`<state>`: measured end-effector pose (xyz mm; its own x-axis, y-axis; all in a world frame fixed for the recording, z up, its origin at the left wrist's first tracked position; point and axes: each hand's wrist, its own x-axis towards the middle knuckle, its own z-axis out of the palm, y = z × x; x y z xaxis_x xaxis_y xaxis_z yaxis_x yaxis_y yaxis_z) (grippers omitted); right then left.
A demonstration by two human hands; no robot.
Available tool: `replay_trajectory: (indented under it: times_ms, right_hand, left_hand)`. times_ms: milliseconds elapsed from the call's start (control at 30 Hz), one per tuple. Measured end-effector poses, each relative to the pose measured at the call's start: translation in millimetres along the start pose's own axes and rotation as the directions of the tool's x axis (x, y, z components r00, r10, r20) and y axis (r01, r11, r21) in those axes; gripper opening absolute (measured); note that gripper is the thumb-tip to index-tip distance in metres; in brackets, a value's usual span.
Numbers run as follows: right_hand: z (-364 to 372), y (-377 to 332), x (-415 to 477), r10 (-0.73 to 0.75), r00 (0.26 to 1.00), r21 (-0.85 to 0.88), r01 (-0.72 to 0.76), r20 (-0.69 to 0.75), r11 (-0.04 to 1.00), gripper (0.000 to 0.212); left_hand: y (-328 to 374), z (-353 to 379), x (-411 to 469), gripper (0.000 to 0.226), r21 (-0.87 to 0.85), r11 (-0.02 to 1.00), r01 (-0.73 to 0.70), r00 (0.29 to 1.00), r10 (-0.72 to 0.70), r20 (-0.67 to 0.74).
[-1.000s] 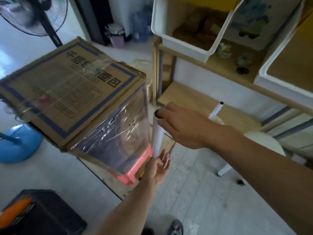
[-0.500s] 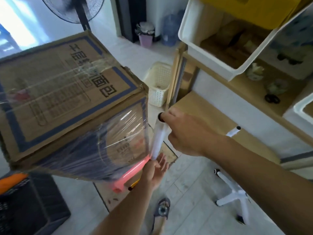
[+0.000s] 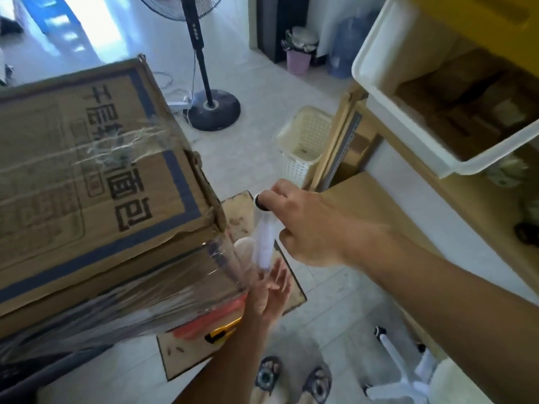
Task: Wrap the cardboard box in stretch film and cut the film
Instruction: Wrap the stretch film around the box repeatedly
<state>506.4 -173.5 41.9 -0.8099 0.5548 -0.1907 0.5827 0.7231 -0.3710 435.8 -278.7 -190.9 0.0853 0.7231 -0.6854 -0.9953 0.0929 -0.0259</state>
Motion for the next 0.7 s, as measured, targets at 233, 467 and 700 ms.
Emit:
replay_trajectory:
  times_ms: [233, 467, 700]
  right_hand:
    - [-20.4, 32.1, 39.0, -0.213, 0.971, -0.008, 0.215, 0.11, 0.977, 0.055]
    - [-38.2, 62.1, 76.8, -0.346, 0.916, 0.021, 0.349, 0.203, 0.937, 0.057]
    - [-51.0, 68.3, 142.1, -0.46, 0.823, 0.039, 0.476, 0.333, 0.879, 0.059]
  left_hand:
    - [-0.4, 27.1, 33.3, 0.031, -0.162, 0.954, -0.253, 0.966, 0.241, -0.091]
    - [-1.3, 59.6, 65.2, 0.066, -0.209, 0.898, -0.387, 0.918, 0.356, -0.173]
    - [20.3, 70.4, 87.2, 0.054, -0.27, 0.818, -0.507, 0.859, 0.454, -0.237]
